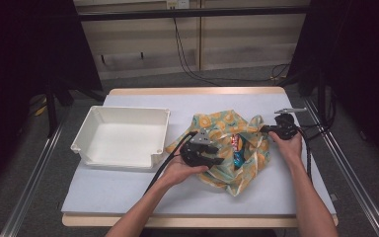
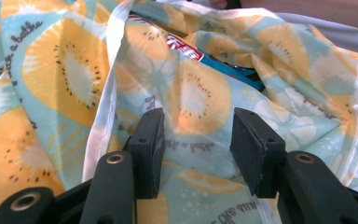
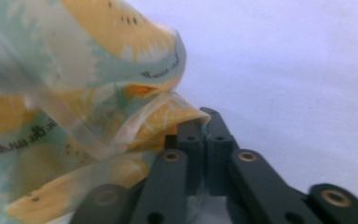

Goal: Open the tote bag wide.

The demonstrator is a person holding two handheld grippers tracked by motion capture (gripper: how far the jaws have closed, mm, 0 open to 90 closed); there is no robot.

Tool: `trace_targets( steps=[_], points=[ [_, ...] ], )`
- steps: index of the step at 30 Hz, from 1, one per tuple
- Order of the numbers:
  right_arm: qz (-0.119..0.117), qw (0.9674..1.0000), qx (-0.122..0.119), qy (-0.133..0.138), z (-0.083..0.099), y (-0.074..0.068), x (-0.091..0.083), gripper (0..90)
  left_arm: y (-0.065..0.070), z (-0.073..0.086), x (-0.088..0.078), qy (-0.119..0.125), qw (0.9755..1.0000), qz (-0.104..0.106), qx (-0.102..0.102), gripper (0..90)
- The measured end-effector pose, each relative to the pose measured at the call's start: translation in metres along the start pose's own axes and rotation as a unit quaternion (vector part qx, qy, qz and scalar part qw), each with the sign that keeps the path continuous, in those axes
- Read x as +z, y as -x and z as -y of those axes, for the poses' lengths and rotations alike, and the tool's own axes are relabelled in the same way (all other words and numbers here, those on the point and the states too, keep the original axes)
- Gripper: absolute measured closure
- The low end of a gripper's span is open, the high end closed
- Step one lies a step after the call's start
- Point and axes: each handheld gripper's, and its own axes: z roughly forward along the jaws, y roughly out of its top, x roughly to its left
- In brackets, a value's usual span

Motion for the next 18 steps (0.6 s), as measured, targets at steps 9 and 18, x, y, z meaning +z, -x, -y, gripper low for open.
trace_targets(
  steps=[9,18],
  points=[
    [-0.024,0.9991,-0.002,0.034,-0.001,-0.012,-0.023,56.1,0.007,-0.006,-0.01,0.016,0.9998,0.009,0.005,54.7],
    [-0.041,0.9967,-0.027,0.065,-0.003,-0.03,-0.069,32.6,0.02,-0.029,-0.02,0.039,0.9989,0.018,0.022,54.9]
  ],
)
